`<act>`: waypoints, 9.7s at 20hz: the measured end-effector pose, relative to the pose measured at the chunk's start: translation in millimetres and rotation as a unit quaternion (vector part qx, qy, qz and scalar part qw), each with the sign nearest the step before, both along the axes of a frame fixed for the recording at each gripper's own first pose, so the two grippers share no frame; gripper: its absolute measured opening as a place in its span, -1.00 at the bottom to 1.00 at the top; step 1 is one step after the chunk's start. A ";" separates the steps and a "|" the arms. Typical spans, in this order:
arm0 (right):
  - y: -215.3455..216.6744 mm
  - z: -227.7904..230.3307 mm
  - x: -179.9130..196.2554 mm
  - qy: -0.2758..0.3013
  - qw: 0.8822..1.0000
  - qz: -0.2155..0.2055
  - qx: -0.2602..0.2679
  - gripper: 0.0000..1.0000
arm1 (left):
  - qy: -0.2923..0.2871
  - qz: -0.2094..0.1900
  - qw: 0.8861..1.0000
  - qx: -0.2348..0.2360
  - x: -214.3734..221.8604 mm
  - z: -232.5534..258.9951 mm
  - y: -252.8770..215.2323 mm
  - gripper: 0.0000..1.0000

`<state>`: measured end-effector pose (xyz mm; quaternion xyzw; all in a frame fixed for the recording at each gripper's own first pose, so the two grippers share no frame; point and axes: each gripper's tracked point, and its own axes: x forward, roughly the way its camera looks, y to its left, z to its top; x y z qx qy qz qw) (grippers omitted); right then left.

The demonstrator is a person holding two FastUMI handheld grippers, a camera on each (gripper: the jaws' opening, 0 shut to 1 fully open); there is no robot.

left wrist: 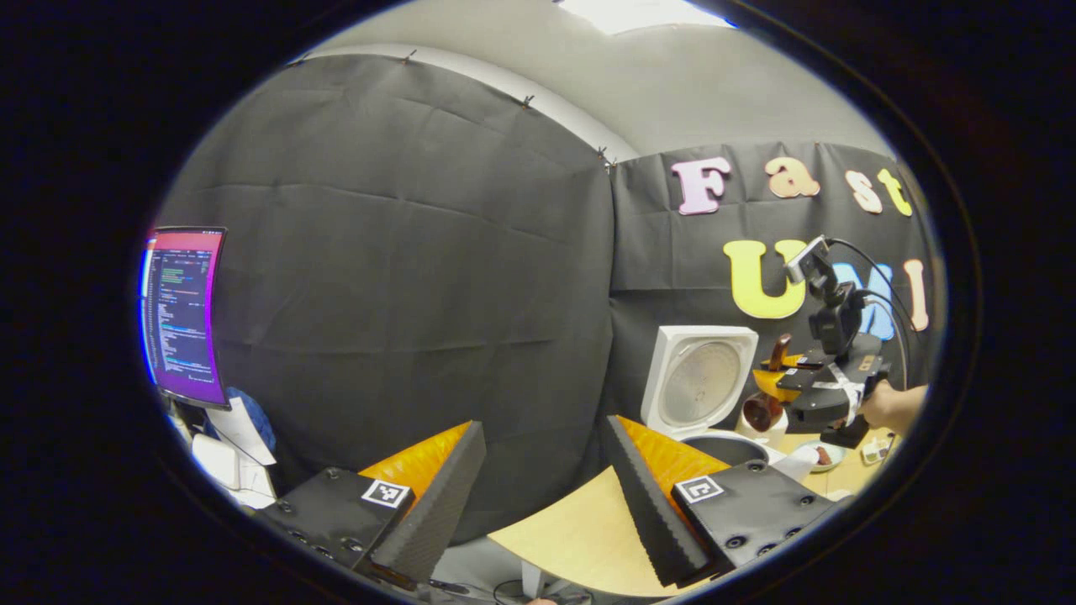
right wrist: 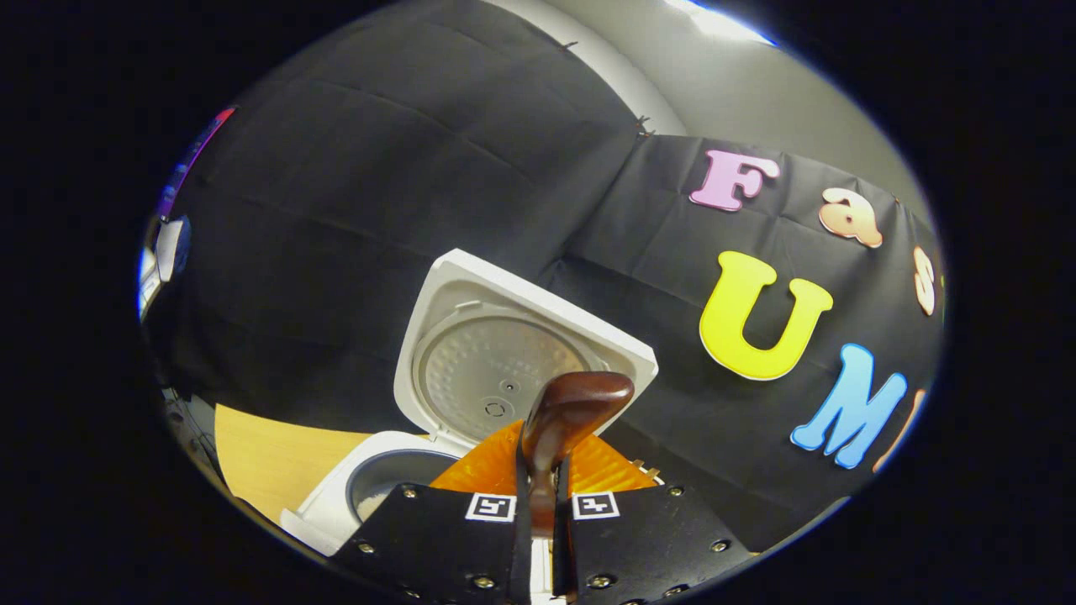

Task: Close the left gripper, press the button to open the rice cooker; take a wooden spoon from the chopstick holder with the right hand, scoop a spoonful of rice and pour it into the rice cooker, then put the wooden spoon back into the chopstick holder.

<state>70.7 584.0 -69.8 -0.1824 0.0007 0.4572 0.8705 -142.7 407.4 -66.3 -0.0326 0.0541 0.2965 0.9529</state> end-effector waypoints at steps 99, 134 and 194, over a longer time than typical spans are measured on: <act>-594.8 -20.5 -8.4 0.107 0.821 -0.544 0.138 0.96 | -0.021 -0.169 0.984 0.042 379.2 126.4 -109.9 0.97; -633.6 -22.7 1.7 0.122 0.839 -0.517 0.117 0.97 | 0.093 -0.145 0.984 -0.049 392.3 9.7 -141.1 0.90; -561.8 37.0 6.4 0.083 0.898 -0.399 0.166 0.97 | 0.042 -0.221 0.974 -0.004 224.3 -2.1 -293.1 0.99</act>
